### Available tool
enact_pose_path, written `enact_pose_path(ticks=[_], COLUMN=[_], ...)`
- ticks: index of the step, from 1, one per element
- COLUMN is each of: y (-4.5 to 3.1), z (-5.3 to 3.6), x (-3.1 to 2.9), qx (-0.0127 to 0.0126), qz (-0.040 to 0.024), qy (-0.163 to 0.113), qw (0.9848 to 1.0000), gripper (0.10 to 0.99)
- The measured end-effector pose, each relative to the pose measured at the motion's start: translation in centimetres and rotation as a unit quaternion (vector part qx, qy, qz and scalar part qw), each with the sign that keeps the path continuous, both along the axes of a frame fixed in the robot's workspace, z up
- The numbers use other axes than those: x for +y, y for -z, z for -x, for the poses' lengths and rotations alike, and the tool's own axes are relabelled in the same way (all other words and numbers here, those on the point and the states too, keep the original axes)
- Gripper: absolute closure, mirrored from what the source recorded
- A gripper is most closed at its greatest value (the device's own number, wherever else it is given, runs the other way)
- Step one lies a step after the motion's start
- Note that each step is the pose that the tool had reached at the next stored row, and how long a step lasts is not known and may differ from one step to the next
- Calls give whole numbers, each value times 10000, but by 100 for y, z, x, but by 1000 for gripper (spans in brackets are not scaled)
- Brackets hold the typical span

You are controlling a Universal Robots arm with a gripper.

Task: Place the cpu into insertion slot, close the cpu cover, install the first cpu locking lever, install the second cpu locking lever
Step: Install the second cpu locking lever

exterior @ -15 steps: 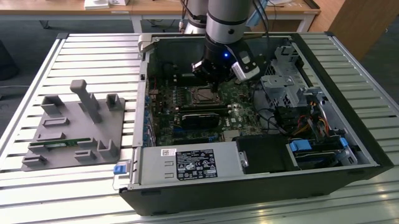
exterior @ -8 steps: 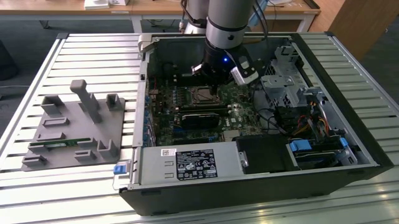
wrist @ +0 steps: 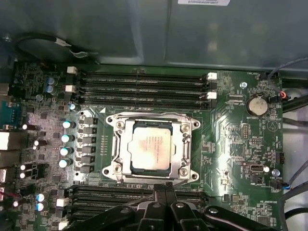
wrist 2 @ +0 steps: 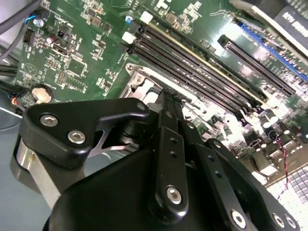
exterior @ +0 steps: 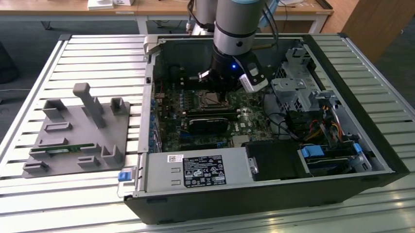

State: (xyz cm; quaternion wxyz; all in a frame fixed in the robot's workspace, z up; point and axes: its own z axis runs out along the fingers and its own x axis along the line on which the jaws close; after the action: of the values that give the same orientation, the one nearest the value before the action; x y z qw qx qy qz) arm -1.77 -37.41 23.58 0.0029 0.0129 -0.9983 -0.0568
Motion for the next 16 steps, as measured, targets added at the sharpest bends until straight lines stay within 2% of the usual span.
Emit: enact_pose_path(ticks=[3, 8, 13, 16], y=[1, 11, 22, 54], z=[41, 62, 241, 285], x=[-13, -80, -88, -88], qx=[0, 2, 2, 3], qz=[0, -2, -8, -9], qy=[0, 9, 8, 9], qw=[10000, 10000, 10000, 10000], gripper=[969, 969, 969, 969])
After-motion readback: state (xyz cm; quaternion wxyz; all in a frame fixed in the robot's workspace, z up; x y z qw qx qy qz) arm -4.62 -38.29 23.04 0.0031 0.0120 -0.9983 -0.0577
